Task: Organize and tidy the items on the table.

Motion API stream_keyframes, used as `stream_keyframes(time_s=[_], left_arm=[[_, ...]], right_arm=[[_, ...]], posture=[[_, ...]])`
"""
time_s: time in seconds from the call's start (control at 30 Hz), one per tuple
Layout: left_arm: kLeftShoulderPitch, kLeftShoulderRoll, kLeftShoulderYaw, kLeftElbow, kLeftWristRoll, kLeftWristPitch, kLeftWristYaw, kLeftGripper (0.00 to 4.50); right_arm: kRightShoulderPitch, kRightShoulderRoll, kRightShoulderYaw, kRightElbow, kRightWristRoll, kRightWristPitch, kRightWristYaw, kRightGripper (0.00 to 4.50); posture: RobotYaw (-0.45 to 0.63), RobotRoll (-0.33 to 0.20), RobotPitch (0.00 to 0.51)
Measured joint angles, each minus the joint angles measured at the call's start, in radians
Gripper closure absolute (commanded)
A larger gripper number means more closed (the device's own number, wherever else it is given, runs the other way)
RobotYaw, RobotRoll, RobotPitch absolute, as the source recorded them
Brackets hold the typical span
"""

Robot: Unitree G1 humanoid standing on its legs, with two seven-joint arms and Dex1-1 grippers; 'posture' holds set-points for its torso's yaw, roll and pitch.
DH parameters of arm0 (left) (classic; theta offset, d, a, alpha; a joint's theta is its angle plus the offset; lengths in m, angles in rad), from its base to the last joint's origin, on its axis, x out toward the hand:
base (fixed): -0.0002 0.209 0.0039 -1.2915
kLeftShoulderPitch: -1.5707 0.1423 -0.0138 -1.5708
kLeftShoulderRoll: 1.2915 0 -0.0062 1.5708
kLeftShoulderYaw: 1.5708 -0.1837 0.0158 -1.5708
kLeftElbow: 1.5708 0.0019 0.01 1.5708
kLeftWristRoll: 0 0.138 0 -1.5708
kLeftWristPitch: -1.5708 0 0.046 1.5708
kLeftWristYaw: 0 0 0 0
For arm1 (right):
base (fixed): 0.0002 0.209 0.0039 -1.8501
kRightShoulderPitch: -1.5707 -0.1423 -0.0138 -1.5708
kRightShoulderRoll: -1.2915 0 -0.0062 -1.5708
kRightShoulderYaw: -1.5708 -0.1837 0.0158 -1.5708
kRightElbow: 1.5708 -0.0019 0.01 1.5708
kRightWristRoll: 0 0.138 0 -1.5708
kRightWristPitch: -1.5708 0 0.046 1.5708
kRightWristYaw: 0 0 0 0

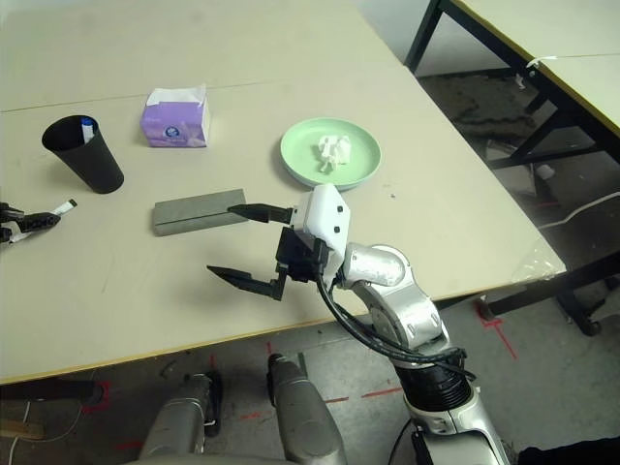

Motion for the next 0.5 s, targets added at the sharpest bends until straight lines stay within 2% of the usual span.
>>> stream_keyframes(time_s=[0.33,0.5], left_arm=[[0.031,0.021,-0.003,-0.014,0.001,-0.032,-0.060,4.21],[0.032,0.024,0.001,-0.014,-0.001,-0.032,-0.063,4.21]], right_arm=[[-0.031,0.007,0.000,0.020,0.003,-0.001,0.002,0.00],[-0.041,0.012,0.000,0.038,0.003,-0.004,0.008,0.00]], posture=[[-0.22,0.000,0.238],[-0.21,0.000,0.232]])
